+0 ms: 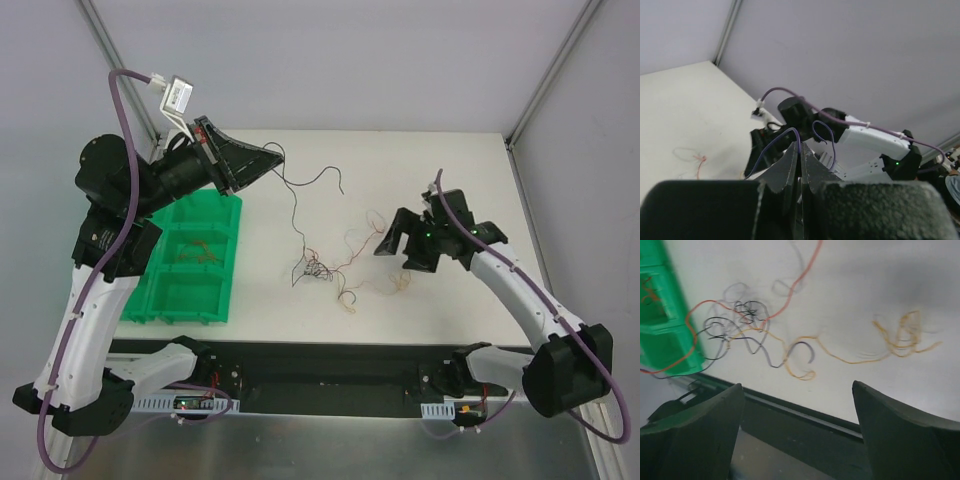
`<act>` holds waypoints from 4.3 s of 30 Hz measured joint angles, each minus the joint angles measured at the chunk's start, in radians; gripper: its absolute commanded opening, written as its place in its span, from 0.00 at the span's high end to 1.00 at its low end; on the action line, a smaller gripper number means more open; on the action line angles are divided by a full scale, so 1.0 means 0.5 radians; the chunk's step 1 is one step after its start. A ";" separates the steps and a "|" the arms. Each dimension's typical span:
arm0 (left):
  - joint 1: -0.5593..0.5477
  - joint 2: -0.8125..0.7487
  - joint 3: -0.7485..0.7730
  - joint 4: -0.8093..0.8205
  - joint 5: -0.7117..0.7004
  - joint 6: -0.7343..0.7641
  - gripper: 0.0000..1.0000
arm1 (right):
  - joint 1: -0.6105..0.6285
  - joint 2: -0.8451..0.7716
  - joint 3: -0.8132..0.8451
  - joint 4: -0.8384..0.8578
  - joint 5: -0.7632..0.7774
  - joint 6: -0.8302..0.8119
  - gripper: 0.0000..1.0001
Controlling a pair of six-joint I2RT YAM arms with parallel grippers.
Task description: Untangle the cables
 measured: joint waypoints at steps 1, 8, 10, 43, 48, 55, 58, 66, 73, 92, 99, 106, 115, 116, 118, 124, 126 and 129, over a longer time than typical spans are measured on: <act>0.000 0.001 0.006 0.047 0.029 -0.037 1.00 | 0.079 -0.005 -0.060 0.163 -0.058 0.127 0.09; 0.000 0.012 0.014 0.225 0.135 -0.220 1.00 | 0.540 0.502 0.179 0.604 -0.211 0.745 0.17; 0.000 0.017 0.027 0.251 0.151 -0.259 1.00 | 0.666 0.741 0.404 0.590 -0.206 0.777 0.17; 0.000 0.018 1.145 -0.010 -0.243 0.051 1.00 | -0.397 0.845 0.571 -0.307 0.607 -0.085 0.38; 0.000 0.124 1.274 -0.043 -0.270 0.047 1.00 | 0.037 0.672 0.544 -0.222 0.198 -0.134 0.25; 0.000 0.258 1.289 0.116 -0.376 -0.061 1.00 | 0.826 0.502 0.193 0.466 -0.330 0.531 0.26; 0.000 0.327 1.333 0.269 -0.410 -0.149 1.00 | 1.008 0.706 0.182 0.698 -0.421 0.851 0.26; 0.000 0.571 1.611 0.585 -0.453 -0.370 1.00 | 1.220 1.188 0.199 1.049 -0.497 1.488 0.41; 0.000 0.597 1.616 0.642 -0.496 -0.413 1.00 | 1.133 1.372 0.286 1.106 -0.465 1.720 0.73; 0.000 0.116 1.324 0.307 -0.828 0.199 1.00 | -0.564 1.205 0.675 0.072 0.740 0.570 0.23; 0.000 -0.011 0.694 0.302 -0.855 0.124 1.00 | -0.468 1.167 1.096 -0.095 0.351 0.047 0.22; 0.000 0.100 -0.227 0.210 -0.849 0.009 1.00 | -0.047 0.623 0.424 -0.018 -0.121 -0.089 0.23; 0.000 0.172 -0.445 0.009 -0.836 -0.035 1.00 | 0.483 0.074 -0.398 0.356 -0.365 0.239 0.32; 0.000 0.199 -0.369 0.021 -0.825 -0.038 1.00 | 0.474 0.088 -0.437 0.371 -0.358 0.265 0.32; 0.000 0.251 -0.220 0.059 -0.806 -0.043 1.00 | 0.443 0.149 -0.472 0.381 -0.334 0.282 0.32; 0.000 0.345 0.067 0.114 -0.780 -0.092 1.00 | 0.185 0.455 -0.414 0.318 -0.276 0.187 0.32; 0.000 0.372 0.123 0.124 -0.777 -0.123 1.00 | 0.082 0.600 -0.280 0.181 -0.217 0.070 0.32; 0.000 0.423 0.143 0.155 -0.780 -0.173 1.00 | -0.005 0.716 -0.072 0.014 -0.094 -0.106 0.31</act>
